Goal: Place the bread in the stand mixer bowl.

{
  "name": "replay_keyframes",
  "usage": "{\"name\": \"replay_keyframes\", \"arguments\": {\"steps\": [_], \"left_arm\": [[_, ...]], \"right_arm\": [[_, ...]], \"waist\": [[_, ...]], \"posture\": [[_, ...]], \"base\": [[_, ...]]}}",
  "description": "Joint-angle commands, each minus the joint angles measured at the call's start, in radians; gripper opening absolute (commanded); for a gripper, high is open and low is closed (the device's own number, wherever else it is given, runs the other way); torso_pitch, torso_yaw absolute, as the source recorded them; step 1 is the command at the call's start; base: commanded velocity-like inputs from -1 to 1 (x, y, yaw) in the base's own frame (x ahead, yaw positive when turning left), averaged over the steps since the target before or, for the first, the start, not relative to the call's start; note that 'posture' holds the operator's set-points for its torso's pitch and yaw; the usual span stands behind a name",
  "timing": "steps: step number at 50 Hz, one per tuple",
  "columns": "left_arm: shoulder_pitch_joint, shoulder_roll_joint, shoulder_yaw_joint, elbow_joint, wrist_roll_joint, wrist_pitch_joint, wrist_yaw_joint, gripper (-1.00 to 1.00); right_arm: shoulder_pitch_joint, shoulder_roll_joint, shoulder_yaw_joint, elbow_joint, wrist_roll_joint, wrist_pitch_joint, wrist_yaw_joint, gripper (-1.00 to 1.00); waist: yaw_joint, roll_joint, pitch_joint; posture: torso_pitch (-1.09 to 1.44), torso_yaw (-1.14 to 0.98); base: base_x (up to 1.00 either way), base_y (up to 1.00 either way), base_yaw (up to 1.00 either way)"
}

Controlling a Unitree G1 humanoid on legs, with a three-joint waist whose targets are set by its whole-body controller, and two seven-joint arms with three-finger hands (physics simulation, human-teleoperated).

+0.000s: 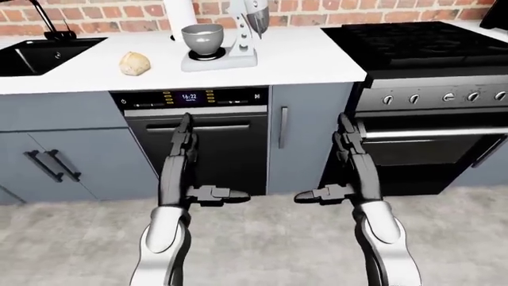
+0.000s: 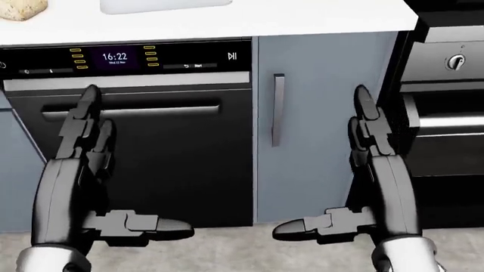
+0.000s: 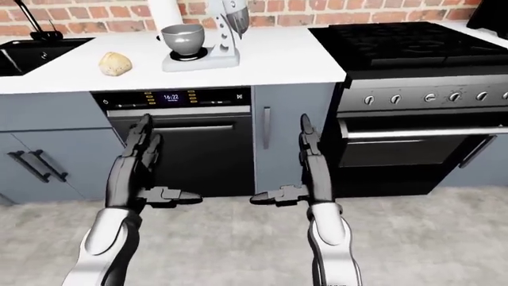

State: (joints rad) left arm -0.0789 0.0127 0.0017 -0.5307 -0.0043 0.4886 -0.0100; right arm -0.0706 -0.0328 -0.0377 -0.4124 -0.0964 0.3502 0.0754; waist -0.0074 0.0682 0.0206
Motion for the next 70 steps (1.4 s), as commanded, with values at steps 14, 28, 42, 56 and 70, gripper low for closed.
{"name": "replay_keyframes", "arguments": {"steps": [14, 28, 42, 56, 70], "left_arm": [[-0.003, -0.002, 0.004, -0.022, -0.007, -0.037, 0.009, 1.0], [0.001, -0.002, 0.006, -0.012, -0.009, -0.048, 0.009, 1.0], [0.002, 0.0, 0.016, -0.041, -0.024, -0.033, 0.011, 1.0], [-0.036, 0.006, 0.024, -0.125, -0.037, 0.05, 0.025, 1.0], [-0.032, 0.006, 0.023, -0.116, -0.04, 0.039, 0.026, 1.0]], "right_arm": [[-0.007, 0.002, 0.01, -0.015, -0.002, -0.042, -0.004, 1.0], [-0.001, 0.004, 0.014, -0.013, -0.005, -0.05, -0.006, 1.0], [-0.023, -0.006, 0.004, -0.05, -0.02, -0.004, 0.007, 1.0], [-0.026, -0.007, 0.002, -0.072, -0.027, 0.017, 0.009, 1.0], [-0.03, -0.004, 0.007, -0.069, -0.031, 0.016, 0.008, 1.0]], "waist": [[0.004, -0.152, -0.014], [0.0, 0.031, -0.012], [0.003, -0.15, -0.01], [0.007, -0.002, -0.009], [0.003, -0.128, -0.005]], "posture": [[0.0, 0.0], [0.0, 0.0], [0.0, 0.0], [0.0, 0.0], [0.0, 0.0]], "base": [[0.0, 0.2, 0.0], [0.0, 0.2, 0.0], [0.0, 0.2, 0.0], [0.0, 0.21, 0.0], [0.0, 0.2, 0.0]]}}
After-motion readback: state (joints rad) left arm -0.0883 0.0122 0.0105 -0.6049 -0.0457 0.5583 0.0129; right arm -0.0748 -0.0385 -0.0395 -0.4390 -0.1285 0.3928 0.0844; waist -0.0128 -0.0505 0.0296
